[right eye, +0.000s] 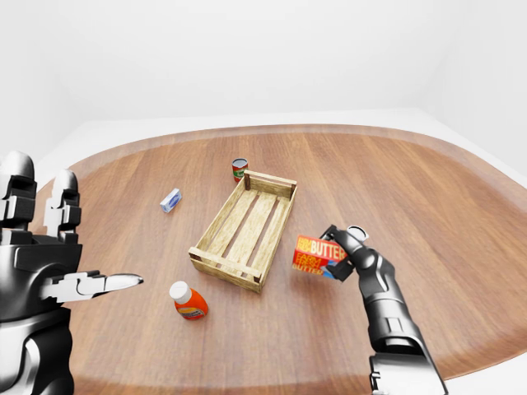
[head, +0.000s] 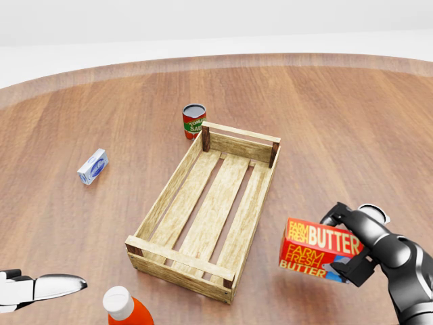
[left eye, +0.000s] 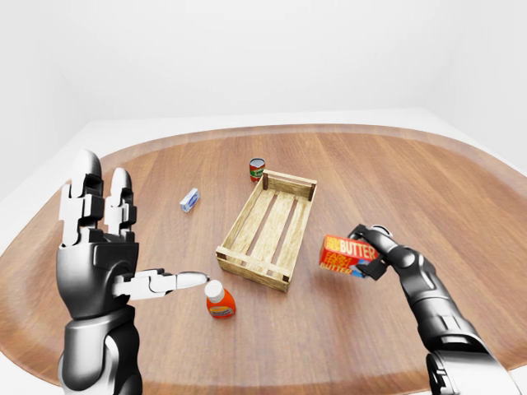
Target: Pick up the butter and put it in the tray.
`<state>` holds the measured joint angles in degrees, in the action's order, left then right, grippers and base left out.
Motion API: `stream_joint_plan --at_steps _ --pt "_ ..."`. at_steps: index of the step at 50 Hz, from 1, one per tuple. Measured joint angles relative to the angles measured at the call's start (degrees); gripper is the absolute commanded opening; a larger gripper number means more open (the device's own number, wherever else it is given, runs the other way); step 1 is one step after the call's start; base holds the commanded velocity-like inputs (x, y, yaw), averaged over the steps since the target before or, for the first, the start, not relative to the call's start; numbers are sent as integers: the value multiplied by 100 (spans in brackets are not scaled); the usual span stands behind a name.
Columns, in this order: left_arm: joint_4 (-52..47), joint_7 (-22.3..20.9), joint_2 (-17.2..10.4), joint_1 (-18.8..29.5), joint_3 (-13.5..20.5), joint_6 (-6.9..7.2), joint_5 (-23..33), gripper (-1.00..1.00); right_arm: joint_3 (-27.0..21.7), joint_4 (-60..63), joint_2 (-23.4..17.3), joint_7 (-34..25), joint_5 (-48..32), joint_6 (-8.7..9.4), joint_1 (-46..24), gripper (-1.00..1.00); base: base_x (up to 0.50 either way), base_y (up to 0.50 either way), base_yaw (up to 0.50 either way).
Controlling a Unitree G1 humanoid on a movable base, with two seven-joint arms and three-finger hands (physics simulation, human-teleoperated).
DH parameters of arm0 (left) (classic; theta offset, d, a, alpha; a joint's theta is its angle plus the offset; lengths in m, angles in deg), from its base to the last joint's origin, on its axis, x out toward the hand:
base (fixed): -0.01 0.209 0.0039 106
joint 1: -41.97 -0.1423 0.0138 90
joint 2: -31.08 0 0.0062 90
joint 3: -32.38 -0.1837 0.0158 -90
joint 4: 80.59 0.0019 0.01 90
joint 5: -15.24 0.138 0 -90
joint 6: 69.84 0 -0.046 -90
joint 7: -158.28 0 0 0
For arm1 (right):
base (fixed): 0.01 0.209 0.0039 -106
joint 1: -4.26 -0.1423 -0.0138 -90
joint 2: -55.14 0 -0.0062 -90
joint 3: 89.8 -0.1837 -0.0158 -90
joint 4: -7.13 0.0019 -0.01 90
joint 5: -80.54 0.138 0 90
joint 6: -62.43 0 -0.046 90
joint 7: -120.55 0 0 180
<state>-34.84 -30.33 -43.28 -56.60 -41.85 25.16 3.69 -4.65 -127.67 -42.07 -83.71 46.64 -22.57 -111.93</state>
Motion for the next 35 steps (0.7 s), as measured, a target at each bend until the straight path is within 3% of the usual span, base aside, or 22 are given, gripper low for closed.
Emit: stream_joint_plan --at_steps 18,35 --pt "48 1 -3 4 -32 0 30 100 -378 1825 -103 -807 -312 0 -52 -100 0 0 0" --pt "55 8 -13 23 0 0 18 100 -338 1910 175 -320 365 0 -534 -100 0 0 0"
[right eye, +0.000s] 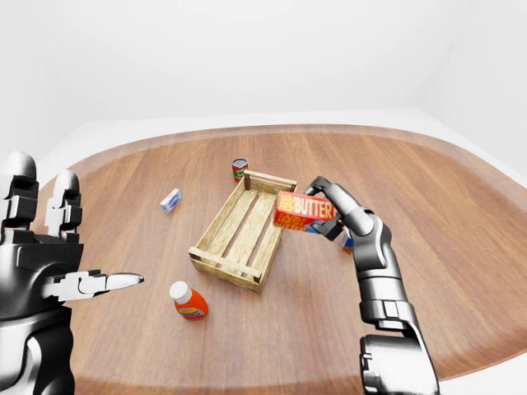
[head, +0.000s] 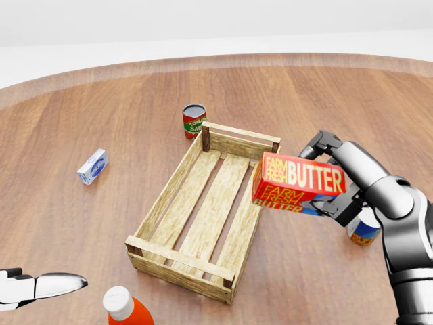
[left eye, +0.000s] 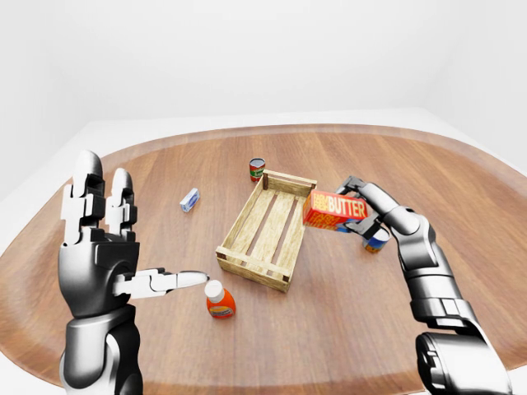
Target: Pick up the butter and put it in the tray.
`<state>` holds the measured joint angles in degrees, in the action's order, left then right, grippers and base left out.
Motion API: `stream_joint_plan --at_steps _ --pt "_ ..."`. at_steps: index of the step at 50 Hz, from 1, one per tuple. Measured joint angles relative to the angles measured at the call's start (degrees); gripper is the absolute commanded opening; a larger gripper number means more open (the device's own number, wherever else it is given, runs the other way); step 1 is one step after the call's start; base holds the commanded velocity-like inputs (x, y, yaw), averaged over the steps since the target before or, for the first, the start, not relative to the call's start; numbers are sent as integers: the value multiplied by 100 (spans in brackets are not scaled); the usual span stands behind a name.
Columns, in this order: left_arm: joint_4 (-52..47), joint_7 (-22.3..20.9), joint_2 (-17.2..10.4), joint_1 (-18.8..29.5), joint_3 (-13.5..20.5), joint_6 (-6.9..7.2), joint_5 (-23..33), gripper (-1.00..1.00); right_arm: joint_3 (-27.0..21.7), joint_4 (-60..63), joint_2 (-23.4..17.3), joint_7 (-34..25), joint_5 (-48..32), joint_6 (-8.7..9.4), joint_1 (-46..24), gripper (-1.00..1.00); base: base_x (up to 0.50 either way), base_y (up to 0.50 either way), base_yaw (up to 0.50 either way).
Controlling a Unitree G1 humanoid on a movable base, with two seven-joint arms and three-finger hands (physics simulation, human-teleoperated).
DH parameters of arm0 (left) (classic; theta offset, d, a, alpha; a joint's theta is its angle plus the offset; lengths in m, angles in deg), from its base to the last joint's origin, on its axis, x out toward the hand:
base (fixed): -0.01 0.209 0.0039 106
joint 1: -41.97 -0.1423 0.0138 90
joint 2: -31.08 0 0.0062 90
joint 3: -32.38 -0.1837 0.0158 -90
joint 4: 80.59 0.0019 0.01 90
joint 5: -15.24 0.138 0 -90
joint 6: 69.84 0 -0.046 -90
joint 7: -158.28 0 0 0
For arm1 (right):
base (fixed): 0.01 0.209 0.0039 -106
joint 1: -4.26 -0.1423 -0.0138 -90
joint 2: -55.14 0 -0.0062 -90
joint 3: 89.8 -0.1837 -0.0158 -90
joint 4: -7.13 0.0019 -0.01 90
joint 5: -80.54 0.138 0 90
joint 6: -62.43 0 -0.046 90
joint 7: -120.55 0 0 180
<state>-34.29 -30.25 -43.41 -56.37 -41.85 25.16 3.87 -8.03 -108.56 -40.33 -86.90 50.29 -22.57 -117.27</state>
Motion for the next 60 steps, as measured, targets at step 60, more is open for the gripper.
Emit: stream_joint_plan --at_steps 60 --pt "9 2 -14 25 40 0 -38 100 926 -4547 1419 2084 482 0 -3015 -100 0 0 0"
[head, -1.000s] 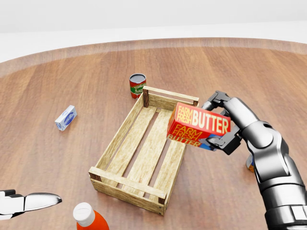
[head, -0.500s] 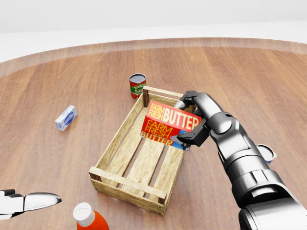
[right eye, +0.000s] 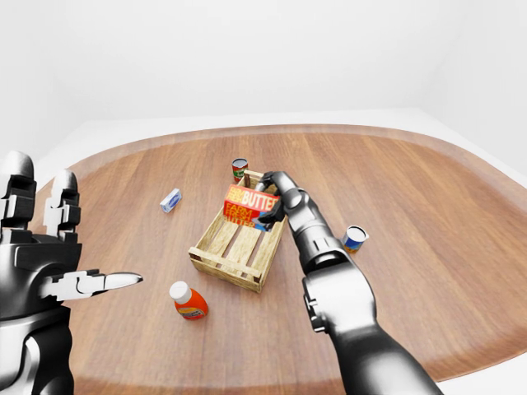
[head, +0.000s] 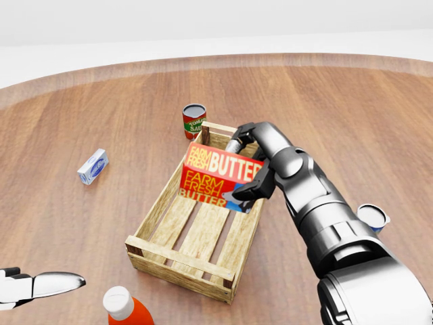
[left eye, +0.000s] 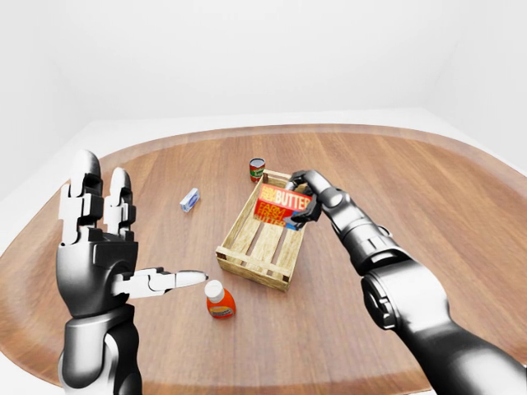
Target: Pick up the butter and put it in the tray.
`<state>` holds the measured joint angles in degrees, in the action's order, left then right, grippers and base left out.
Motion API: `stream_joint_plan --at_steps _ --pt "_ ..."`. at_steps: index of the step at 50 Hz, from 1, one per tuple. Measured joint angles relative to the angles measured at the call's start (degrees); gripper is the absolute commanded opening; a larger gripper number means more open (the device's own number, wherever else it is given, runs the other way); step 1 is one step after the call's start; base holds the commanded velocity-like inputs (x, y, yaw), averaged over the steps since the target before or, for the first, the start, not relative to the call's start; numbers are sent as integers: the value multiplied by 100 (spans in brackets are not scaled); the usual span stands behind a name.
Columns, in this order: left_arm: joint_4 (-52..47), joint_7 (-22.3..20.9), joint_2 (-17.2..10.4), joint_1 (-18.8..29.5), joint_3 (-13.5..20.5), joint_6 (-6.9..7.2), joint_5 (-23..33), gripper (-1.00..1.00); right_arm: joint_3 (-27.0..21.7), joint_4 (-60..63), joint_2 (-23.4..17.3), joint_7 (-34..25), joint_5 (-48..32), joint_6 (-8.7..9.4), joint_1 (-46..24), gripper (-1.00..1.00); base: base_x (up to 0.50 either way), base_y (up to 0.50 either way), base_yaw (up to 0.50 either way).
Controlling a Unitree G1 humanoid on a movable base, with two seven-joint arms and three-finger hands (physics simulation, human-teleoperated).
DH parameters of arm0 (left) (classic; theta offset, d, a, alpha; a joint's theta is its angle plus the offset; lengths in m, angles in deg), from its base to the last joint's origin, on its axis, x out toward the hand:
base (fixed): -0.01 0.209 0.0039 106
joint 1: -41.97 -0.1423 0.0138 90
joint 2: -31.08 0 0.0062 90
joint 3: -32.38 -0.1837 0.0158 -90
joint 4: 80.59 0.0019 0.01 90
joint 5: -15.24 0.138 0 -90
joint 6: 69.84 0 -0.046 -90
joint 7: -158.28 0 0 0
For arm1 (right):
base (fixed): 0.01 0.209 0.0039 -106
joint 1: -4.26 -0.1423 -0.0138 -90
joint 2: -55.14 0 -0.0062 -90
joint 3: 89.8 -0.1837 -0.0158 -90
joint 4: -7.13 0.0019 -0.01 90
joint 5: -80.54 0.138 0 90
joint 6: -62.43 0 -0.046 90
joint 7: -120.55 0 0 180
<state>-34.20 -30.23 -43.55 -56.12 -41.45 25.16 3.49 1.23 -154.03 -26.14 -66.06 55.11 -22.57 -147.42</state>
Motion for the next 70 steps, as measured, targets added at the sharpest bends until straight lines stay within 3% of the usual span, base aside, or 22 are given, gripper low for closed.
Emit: stream_joint_plan --at_steps 29,52,70 --pt "-35 -22 3 -16 4 0 -25 100 29 -449 479 575 -20 0 87 -100 0 0 0" --pt "-94 -53 17 -41 10 0 -42 100 -108 -569 625 1416 67 0 178 -100 0 0 0" --pt "-111 -80 28 -65 17 0 -55 100 -19 -645 760 1988 -445 0 280 -100 0 0 0"
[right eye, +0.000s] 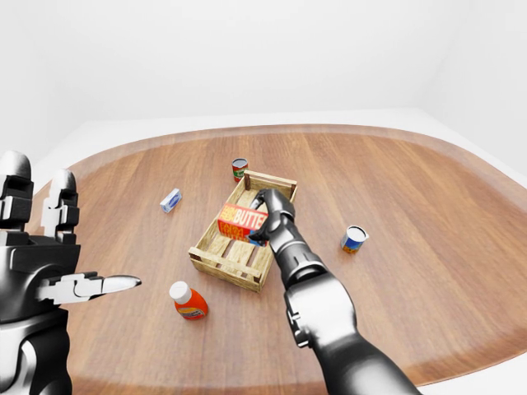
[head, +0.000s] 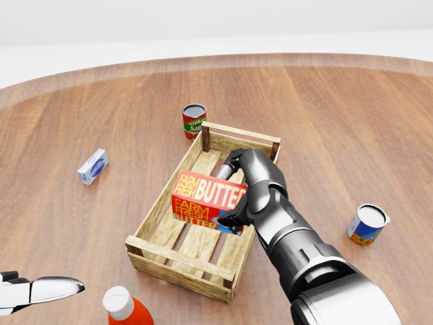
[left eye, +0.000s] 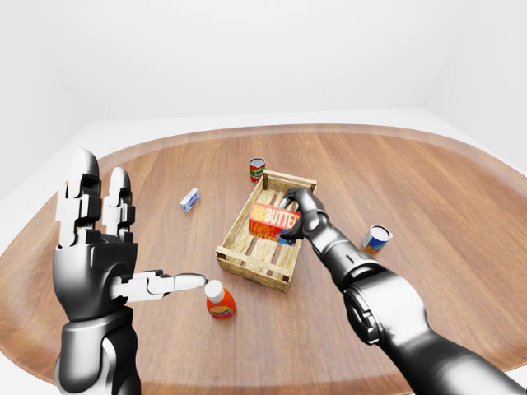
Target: Pick up the butter and put it in the tray.
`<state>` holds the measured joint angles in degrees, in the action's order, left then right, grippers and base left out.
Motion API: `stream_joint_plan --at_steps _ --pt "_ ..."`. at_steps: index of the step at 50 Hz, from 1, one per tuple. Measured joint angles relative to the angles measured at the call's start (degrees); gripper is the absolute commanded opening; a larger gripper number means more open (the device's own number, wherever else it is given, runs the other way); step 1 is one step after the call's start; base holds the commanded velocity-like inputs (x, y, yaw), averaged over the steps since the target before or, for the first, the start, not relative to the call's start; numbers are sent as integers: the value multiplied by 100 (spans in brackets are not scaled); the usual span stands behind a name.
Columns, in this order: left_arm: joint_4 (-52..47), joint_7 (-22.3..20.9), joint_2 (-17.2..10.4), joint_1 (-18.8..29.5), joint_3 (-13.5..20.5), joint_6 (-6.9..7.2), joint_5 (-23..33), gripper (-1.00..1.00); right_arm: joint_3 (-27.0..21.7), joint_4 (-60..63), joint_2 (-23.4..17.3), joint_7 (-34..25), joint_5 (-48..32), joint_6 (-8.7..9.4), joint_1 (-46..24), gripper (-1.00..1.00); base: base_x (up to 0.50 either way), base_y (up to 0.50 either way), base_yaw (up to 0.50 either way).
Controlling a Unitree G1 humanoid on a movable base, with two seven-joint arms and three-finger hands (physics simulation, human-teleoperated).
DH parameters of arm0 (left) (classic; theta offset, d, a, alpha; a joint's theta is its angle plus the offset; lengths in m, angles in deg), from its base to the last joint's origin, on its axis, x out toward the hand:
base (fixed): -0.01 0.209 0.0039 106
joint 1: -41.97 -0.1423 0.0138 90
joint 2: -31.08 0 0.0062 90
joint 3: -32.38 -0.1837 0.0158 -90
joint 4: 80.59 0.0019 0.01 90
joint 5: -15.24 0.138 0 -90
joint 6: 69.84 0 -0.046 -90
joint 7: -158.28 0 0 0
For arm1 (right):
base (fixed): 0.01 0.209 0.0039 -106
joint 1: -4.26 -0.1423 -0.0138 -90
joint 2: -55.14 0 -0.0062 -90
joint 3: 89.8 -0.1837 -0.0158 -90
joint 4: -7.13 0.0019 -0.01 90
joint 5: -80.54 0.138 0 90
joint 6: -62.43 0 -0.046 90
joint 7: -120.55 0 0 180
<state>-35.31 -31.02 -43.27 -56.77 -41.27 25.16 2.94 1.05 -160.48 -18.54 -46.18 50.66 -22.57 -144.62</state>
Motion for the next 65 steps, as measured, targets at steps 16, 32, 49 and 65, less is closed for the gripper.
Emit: stream_joint_plan --at_steps 16,32,49,65 --pt "-24 -12 2 -6 14 0 -17 100 -22 -42 108 196 -260 0 63 -100 0 0 0" --pt "0 -5 -12 25 46 0 -36 100 -85 -67 174 230 -272 0 70 -100 0 0 0" --pt "-33 -11 -10 13 60 0 -50 100 -222 -24 194 282 -176 0 81 100 0 0 0" --pt "-62 -34 4 -14 43 0 -37 100 -311 42 197 195 -9 0 44 100 0 0 0"
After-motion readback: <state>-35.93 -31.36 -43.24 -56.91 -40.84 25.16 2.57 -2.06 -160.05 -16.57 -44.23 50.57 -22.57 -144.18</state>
